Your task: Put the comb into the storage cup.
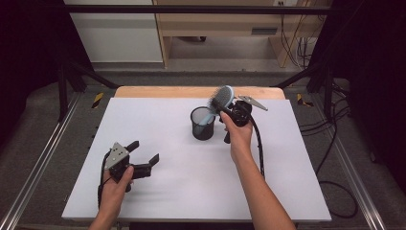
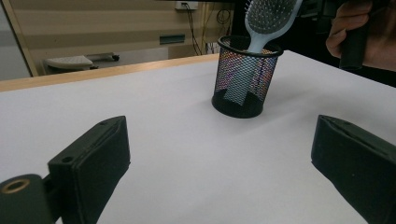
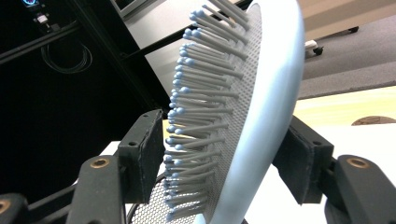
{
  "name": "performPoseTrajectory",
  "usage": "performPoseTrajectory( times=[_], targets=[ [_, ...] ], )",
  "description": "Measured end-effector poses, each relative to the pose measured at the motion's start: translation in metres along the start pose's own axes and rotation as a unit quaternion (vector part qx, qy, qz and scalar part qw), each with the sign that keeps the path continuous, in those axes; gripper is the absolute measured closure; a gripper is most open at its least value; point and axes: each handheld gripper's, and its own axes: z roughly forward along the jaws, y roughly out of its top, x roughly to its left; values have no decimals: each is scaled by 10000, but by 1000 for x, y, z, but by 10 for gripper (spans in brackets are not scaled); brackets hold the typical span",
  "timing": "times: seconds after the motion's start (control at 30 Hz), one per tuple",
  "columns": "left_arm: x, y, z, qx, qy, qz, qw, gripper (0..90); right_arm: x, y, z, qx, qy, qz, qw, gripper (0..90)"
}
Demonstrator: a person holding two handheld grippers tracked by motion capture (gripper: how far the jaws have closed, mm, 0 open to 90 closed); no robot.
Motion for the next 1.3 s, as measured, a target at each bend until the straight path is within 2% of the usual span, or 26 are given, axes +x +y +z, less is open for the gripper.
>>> performPoseTrajectory(
  times=[0.23, 0.33, 0.43, 0.47, 0.5, 0.57, 0.77, 0.97, 1.3],
  targets=[
    [0, 0, 0, 3, 0, 2, 10000, 45, 2, 1, -2, 74, -27, -152, 9999, 298],
    [0, 0, 0, 10, -4, 13, 10000, 45, 3, 2, -4, 104, -72, -207, 9997, 232],
    [0, 0, 0, 14, -9, 16, 10000, 45, 5, 3, -5, 112, -233, -429, 9987, 139],
    [0, 0, 0, 12, -4, 14, 10000, 45, 5, 3, -5, 112, -233, -429, 9987, 139],
    [0, 0, 0, 13, -3, 13, 10000, 45, 6, 3, -7, 133, -299, -542, 9980, 110],
    [0, 0, 0, 12, -2, 16, 10000, 45, 7, 3, -7, 145, -324, -584, 9977, 100],
    [0, 0, 0, 6, 10, 2, 10000, 41, 10, 4, -13, 234, -399, -958, 9943, 80],
    [0, 0, 0, 7, 24, -7, 10000, 38, 11, 8, -19, 236, -455, -1205, 9914, 78],
    [0, 0, 0, 26, 34, 29, 10000, 38, 11, 10, -26, 272, -447, -1309, 9900, 68]
  ],
)
